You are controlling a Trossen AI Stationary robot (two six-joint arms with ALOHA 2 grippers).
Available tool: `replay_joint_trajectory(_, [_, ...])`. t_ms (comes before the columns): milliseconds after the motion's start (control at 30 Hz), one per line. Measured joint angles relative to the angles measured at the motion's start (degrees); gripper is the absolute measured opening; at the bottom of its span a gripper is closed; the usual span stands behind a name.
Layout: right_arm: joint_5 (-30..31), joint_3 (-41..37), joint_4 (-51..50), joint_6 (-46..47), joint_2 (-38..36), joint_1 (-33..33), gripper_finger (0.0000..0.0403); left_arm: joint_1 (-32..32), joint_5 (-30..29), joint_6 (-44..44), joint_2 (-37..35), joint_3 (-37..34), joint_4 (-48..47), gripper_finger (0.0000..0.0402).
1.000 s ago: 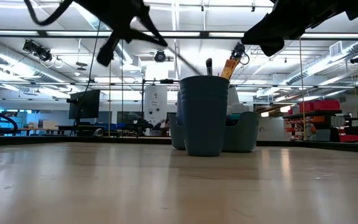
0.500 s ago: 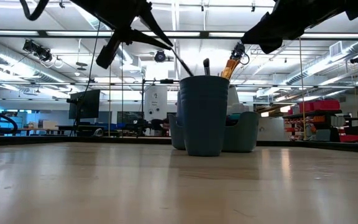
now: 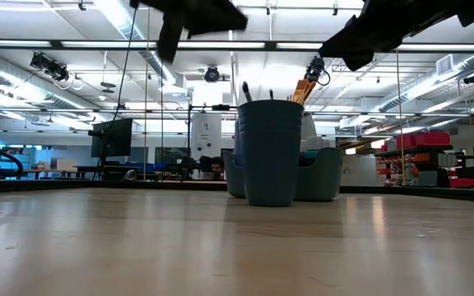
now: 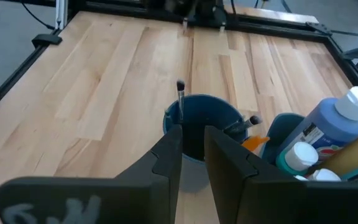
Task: Pick & Place Paint Supplies
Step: Return to Home Position
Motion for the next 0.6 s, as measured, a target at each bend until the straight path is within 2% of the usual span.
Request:
replay_joint_trajectory(100, [0.0,-0.02,1.83,-1.31,0.0,0.02,0.0072,-0.48,-0.47,-7.94,-2.25,0.02,4.7,0.006])
replay_joint_trajectory(300, [-0.02,-0.02,8.34,-9.0,-0.02,0.01,0.0072,-0.66,-0.63,-16.07,-11.51,-0.04,0.75,0.0051])
replay_joint_trajectory(600, [-0.04,-0.02,11.02,-10.5,-0.02,0.01,0.0072,-0.47,4.1,-37.12,-31.9,-0.02,-19.67,0.0043])
